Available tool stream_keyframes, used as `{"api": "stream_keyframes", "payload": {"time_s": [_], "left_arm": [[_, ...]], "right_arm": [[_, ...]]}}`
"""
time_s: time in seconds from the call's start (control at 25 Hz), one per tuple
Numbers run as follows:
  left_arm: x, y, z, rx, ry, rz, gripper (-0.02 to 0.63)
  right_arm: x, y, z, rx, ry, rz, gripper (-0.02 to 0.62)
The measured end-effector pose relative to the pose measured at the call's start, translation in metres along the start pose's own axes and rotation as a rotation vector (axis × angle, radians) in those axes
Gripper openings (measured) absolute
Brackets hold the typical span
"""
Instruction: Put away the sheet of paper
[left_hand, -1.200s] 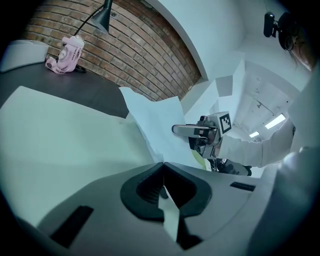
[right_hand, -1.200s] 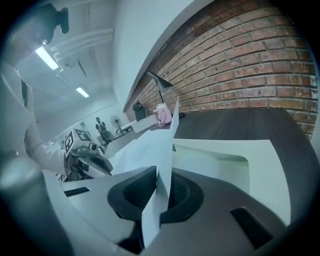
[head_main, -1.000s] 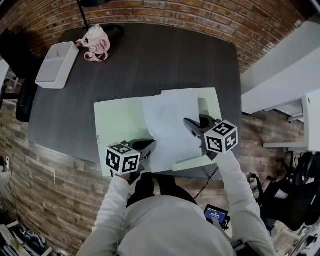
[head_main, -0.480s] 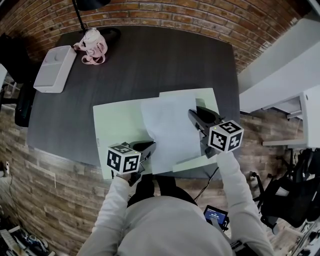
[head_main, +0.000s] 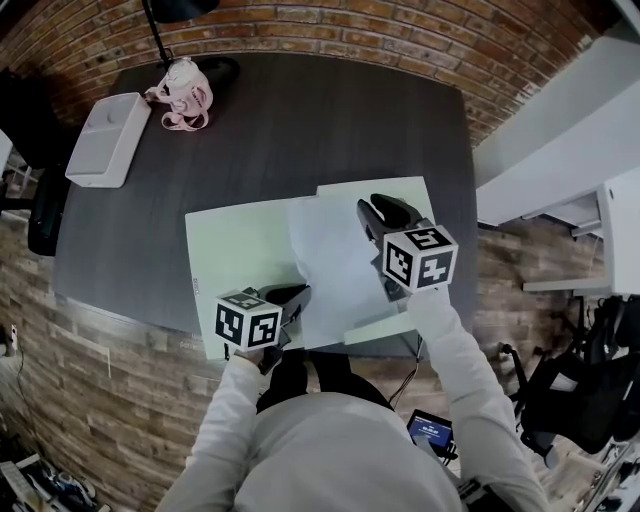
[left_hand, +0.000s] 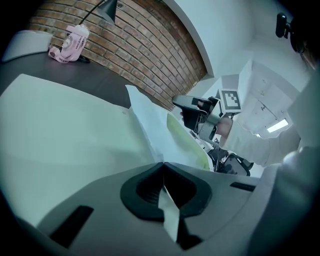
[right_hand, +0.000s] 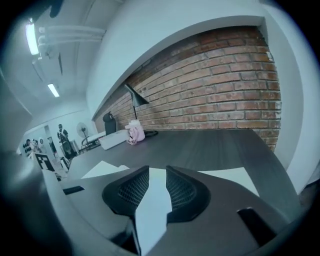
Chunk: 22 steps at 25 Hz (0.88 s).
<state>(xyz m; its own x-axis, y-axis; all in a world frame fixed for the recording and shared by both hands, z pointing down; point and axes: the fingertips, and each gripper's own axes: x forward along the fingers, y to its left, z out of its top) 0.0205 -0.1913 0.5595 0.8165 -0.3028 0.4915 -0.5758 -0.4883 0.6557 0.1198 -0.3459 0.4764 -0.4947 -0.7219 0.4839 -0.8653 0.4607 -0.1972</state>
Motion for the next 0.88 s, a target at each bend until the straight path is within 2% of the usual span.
{"api": "stream_keyframes", "payload": {"time_s": [0.12, 0.32, 0.88], "left_arm": [[0.001, 0.001, -0.001, -0.004, 0.000, 0.008, 0.017], [0.003, 0.002, 0.000, -0.015, 0.000, 0.023, 0.017], [0.009, 0.006, -0.004, -0.029, 0.027, 0.065, 0.017]], "right_arm": [[0.023, 0.008, -0.017, 0.023, 0.053, -0.019, 0.123], [0.049, 0.012, -0.042, 0.004, 0.143, -0.050, 0.137], [0.072, -0.001, -0.083, 0.001, 0.279, -0.094, 0.147]]}}
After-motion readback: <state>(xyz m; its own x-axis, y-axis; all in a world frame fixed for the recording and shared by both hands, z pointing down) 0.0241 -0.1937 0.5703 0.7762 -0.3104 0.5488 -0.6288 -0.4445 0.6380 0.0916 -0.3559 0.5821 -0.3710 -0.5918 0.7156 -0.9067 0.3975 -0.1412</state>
